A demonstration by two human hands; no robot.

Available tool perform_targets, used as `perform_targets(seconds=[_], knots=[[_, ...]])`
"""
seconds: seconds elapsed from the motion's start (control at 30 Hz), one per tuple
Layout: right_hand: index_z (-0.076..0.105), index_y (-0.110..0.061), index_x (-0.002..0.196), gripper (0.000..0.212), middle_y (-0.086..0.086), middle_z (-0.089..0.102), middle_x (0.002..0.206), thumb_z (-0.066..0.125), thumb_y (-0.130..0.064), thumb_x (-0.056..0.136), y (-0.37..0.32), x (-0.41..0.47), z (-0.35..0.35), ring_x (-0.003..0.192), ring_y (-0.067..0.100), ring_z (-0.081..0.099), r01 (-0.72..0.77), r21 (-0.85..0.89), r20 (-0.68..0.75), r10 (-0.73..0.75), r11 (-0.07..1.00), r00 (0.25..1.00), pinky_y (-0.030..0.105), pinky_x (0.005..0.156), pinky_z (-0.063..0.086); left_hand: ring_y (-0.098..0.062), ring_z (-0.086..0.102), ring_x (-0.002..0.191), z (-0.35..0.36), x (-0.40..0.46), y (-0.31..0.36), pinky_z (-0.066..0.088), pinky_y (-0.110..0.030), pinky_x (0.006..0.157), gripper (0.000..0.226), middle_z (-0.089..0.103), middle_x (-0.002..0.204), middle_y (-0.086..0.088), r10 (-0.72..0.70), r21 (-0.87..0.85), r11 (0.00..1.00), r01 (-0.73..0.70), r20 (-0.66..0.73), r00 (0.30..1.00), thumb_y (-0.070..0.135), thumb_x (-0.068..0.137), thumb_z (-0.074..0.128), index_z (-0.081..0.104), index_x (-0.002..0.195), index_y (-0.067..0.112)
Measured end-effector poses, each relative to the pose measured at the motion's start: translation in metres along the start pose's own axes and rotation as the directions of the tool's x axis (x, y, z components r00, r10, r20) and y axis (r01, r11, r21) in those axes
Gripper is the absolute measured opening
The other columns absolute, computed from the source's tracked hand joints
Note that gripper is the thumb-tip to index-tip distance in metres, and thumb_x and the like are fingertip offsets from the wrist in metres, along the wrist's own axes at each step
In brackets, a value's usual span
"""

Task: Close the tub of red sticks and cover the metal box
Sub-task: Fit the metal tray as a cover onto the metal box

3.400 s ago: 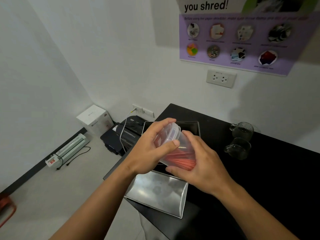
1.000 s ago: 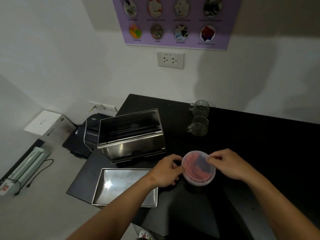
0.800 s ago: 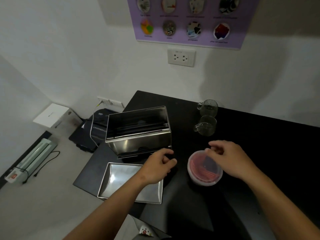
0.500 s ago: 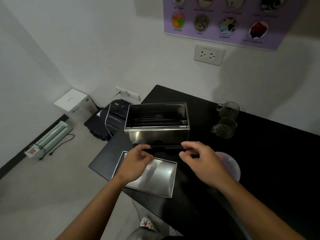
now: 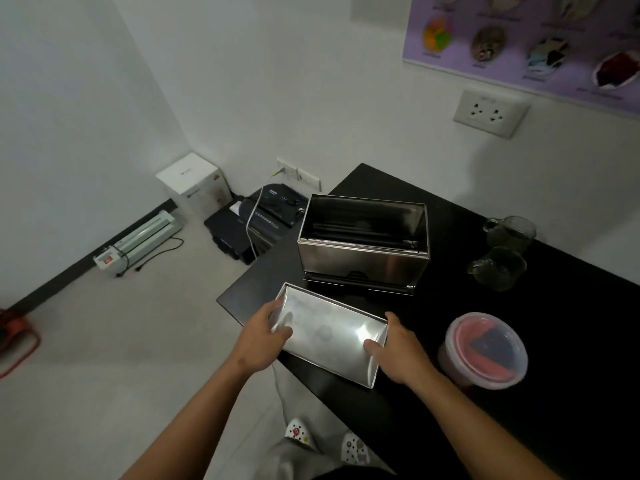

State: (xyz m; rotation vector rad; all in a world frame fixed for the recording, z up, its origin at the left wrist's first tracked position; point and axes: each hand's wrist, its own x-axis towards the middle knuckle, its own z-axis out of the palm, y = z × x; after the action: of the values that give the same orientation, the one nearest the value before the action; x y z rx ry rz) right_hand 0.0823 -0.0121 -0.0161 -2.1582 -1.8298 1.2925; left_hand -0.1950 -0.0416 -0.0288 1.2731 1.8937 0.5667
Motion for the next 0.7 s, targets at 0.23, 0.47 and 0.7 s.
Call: perform_targets(seconds=[0.23, 0.47, 0.7], knots=[[0.036, -0.021, 0.158, 0.063, 0.017, 0.06, 0.146, 0.063, -0.021, 0.101, -0.004, -0.006, 0.001, 0.132, 0.035, 0.059, 0.046, 0.064, -0.081, -0.041, 0.997, 0.996, 0.037, 0.106, 0.046, -0.012, 0.07, 0.114, -0.018, -0.016, 0.002, 0.049, -0.02, 0.086, 0.044, 0.073, 0.126, 0.01, 0.039, -0.058, 0.997, -0.045, -0.108, 0.993, 0.025, 0.095, 0.075, 0.064, 0.138, 0.023], [0.054, -0.025, 0.149, 0.046, -0.003, 0.066, 0.13, 0.06, -0.023, 0.103, -0.022, -0.014, -0.026, 0.107, 0.004, 0.062, 0.175, 0.271, -0.12, -0.147, 0.947, 0.982, 0.017, 0.085, 0.045, -0.001, 0.065, 0.118, -0.066, -0.055, 0.035, 0.056, -0.022, 0.094, 0.064, 0.065, 0.131, 0.023, 0.233, -0.193, 0.94, -0.28, -0.234, 0.944, 0.049, 0.081, 0.076, 0.058, 0.142, 0.039], [0.073, -0.014, 0.123, 0.026, 0.013, 0.081, 0.104, 0.059, -0.006, 0.102, -0.04, -0.023, -0.055, 0.094, 0.033, 0.078, 0.028, 0.581, 0.168, -0.154, 0.813, 0.974, 0.054, 0.087, 0.058, -0.003, 0.049, 0.142, -0.088, -0.055, 0.057, 0.043, -0.016, 0.112, 0.091, 0.044, 0.153, 0.018, 0.433, -0.139, 0.874, -0.465, -0.212, 0.876, 0.074, 0.083, 0.07, 0.038, 0.16, 0.038]])
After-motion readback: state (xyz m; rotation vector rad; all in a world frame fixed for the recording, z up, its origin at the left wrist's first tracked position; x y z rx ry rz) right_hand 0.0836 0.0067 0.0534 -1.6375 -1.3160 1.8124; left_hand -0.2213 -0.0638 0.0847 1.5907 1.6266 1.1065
